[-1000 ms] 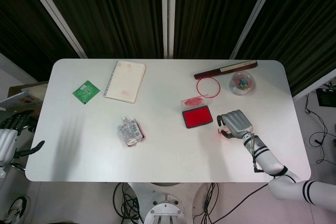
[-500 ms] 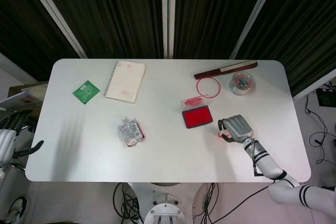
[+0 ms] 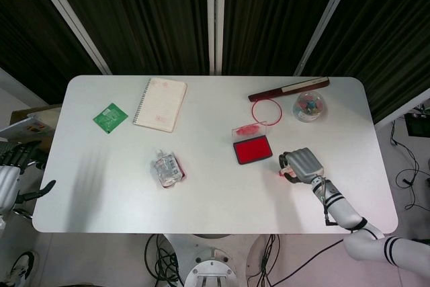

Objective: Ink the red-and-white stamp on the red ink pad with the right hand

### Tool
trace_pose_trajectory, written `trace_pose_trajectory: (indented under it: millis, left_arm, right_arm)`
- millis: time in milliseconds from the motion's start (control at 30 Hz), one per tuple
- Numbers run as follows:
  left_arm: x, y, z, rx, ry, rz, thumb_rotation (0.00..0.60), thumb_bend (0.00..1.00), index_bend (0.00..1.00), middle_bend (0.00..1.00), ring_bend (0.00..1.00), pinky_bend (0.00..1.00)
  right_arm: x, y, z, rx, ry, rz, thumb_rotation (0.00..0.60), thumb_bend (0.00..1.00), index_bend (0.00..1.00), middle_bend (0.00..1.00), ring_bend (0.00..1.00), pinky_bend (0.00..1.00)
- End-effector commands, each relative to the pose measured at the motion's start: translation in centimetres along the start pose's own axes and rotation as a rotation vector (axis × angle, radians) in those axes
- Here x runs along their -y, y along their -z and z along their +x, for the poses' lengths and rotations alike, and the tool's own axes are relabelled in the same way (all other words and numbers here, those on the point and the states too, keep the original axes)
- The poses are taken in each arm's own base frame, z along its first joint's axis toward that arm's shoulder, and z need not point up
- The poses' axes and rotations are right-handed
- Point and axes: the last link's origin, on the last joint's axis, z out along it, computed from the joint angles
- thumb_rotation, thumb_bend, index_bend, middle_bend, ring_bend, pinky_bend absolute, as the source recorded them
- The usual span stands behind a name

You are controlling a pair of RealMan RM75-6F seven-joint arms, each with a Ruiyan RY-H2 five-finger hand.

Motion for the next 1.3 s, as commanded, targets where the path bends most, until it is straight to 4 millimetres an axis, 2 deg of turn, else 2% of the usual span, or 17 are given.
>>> trace_pose_trajectory:
  millis: [33,267,533,633,700,800,967,1033,1067,1100,1133,1167,1233,1300]
  left_arm:
    - [0.0,0.0,0.0,0.001,0.0,0.0,0.456,0.2,0.1,0.13,0.13,0.22]
    - [0.0,0.0,0.0,0.003,-0.001,0.0,0.454,0.2,0.1,0.13,0.13,0.22]
    - [0.0,0.0,0.0,0.003,-0.002,0.0,0.456,0.2,0.1,0.13,0.13,0.22]
    - [0.0,0.0,0.0,0.001,-0.002,0.001,0.458,0.2,0.1,0.13,0.13,0.22]
    - [0.0,0.0,0.0,0.0,-0.002,0.002,0.457,0.2,0.1,0.13,0.13,0.22]
    - [0.1,0.1,0.1,-0.003,0.0,0.005,0.456,0.2,0.1,0.13,0.13,0.22]
    - [0.1,0.1,0.1,-0.009,0.004,0.0,0.455,0.2,0.1,0.13,0.13,0.22]
    - [0.0,0.0,0.1,-0.013,0.002,-0.005,0.456,0.2,0.1,0.13,0.13,0.22]
    - [-0.1,0.0,0.1,-0.019,0.001,-0.01,0.455,0.2,0.1,0.13,0.13,0.22]
    - [-0.2,-0.1,0.2,-0.026,-0.001,-0.013,0.455,0.2,0.1,0.13,0.13,0.22]
    - [-0.2,-0.1,0.2,-0.034,-0.004,-0.015,0.455,0.2,0.1,0.13,0.13,0.22]
    - [-0.2,-0.1,0.2,-0.042,-0.008,-0.017,0.453,0.2,0.1,0.13,0.13,0.22]
    - [-0.2,-0.1,0.2,-0.044,-0.018,-0.015,0.454,0.2,0.1,0.13,0.13,0.22]
    - [-0.1,-0.1,0.0,-0.036,-0.03,-0.009,0.454,0.2,0.1,0.13,0.13,0.22]
  right_arm:
    - [-0.1,0.0,0.1,0.003,0.0,-0.001,0.6,0.28,0.5,0.43,0.84,0.99]
    - [-0.2,0.2,0.3,0.014,-0.002,0.0,0.6,0.27,0.4,0.39,0.84,0.99]
    - [-0.2,0.5,0.5,0.022,0.001,0.004,0.6,0.26,0.35,0.35,0.84,0.99]
    - [-0.2,0.8,0.8,0.016,0.009,0.011,0.6,0.25,0.24,0.29,0.84,0.99]
    - [-0.4,1.6,1.5,-0.011,0.027,0.015,0.6,0.23,0.12,0.25,0.84,0.99]
    - [-1.3,4.0,2.9,-0.085,0.054,-0.003,0.6,0.2,0.06,0.23,0.84,0.99]
    - [-4.5,10.4,5.4,-0.27,0.031,-0.125,0.6,0.18,0.02,0.21,0.83,0.99]
    - [-5.5,12.6,5.7,-0.35,-0.001,-0.168,0.6,0.18,0.01,0.19,0.76,0.94]
    - [-6.0,13.9,5.5,-0.392,-0.033,-0.19,0.6,0.17,0.01,0.16,0.57,0.83]
    - [-6.2,14.6,5.3,-0.417,-0.05,-0.202,0.6,0.17,0.0,0.11,0.34,0.65]
    - [-6.5,15.3,5.0,-0.442,-0.054,-0.216,0.6,0.16,0.0,0.07,0.2,0.5]
    - [-6.9,16.1,4.4,-0.46,-0.053,-0.239,0.6,0.15,0.0,0.02,0.04,0.22]
    - [-7.1,16.9,3.4,-0.469,-0.063,-0.282,0.6,0.14,0.0,0.0,0.0,0.02]
    - [-7.0,17.2,2.7,-0.473,-0.086,-0.303,0.6,0.14,0.0,0.0,0.0,0.0]
